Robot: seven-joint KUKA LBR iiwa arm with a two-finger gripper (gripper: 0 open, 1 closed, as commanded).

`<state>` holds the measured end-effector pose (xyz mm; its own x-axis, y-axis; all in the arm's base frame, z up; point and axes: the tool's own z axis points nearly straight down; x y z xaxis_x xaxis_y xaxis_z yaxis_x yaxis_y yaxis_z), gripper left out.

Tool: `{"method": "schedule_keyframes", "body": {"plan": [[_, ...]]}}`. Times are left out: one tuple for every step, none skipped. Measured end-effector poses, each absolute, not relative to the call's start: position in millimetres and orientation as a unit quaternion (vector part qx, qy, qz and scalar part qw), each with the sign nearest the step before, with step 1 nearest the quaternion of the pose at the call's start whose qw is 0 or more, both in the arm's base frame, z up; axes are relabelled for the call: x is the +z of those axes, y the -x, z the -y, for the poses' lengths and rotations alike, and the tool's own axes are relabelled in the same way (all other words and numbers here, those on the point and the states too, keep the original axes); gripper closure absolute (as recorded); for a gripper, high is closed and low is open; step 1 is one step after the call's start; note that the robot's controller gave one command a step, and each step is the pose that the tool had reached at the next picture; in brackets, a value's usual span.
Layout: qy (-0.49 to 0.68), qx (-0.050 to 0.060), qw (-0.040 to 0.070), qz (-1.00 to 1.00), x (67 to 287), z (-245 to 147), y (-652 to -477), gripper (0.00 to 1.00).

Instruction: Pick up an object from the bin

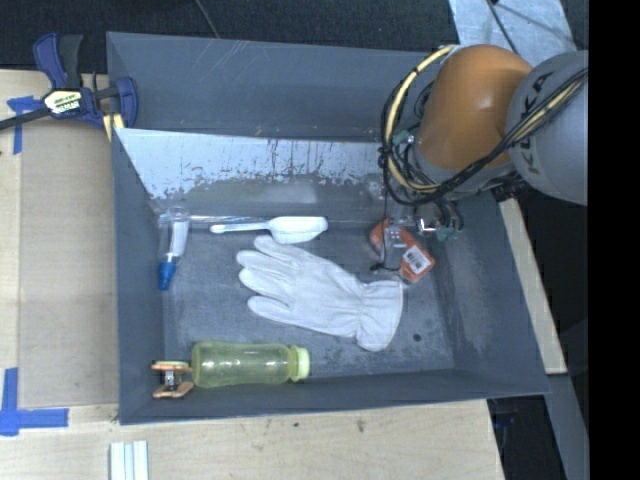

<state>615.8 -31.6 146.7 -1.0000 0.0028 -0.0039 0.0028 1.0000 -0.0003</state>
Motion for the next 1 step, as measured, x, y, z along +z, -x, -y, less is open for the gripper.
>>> {"method": "schedule_keyframes", "body": {"plan": [[0.02,0.0,0.002,-1.0,115.6,-37.5,-608.7,0.0]]}}
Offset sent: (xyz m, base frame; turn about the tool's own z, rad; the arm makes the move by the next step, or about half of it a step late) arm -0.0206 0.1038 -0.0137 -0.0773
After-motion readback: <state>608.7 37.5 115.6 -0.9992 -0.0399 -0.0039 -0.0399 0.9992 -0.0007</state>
